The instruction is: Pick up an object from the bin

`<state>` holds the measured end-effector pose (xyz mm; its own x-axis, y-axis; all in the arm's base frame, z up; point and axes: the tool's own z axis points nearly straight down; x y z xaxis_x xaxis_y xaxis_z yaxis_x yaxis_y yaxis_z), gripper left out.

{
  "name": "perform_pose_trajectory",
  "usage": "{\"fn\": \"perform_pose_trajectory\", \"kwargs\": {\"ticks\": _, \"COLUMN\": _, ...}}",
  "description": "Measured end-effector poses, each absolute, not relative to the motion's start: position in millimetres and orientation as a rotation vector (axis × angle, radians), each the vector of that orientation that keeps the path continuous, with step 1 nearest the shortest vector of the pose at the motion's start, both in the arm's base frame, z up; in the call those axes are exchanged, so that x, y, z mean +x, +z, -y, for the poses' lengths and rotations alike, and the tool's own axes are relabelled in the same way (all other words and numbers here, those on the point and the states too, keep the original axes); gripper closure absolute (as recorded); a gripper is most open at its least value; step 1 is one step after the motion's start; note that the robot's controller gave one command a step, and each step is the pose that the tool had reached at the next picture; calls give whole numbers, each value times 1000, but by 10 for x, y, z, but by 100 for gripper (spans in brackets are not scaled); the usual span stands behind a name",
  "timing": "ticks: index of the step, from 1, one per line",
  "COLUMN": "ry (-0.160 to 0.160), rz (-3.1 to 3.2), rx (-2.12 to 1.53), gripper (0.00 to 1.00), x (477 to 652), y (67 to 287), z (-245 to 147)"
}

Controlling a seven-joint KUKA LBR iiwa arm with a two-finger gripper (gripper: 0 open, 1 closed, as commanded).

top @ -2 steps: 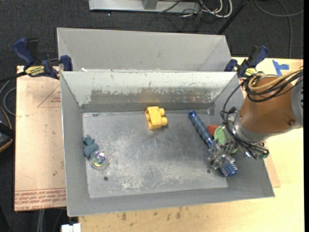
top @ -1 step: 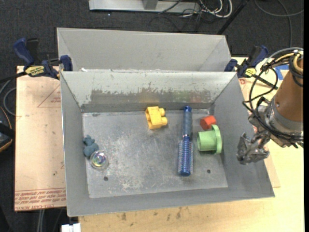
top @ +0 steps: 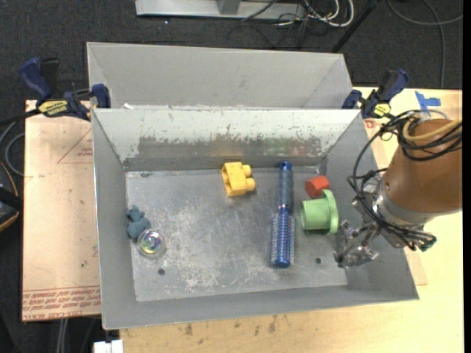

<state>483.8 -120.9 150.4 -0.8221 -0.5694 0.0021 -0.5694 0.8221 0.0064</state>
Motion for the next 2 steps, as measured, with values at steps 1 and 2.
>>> {"fn": "perform_pose_trajectory", "kwargs": {"ticks": 1, "ry": -3, "rz": 2940, "rx": 1106, "gripper": 100, "x": 4862, "y": 1207, "z": 1493}}
{"fn": "perform_pose_trajectory", "kwargs": {"ticks": 2, "ry": -3, "rz": 2844, "rx": 1336, "gripper": 100, "x": 4855, "y": 1097, "z": 1281}}
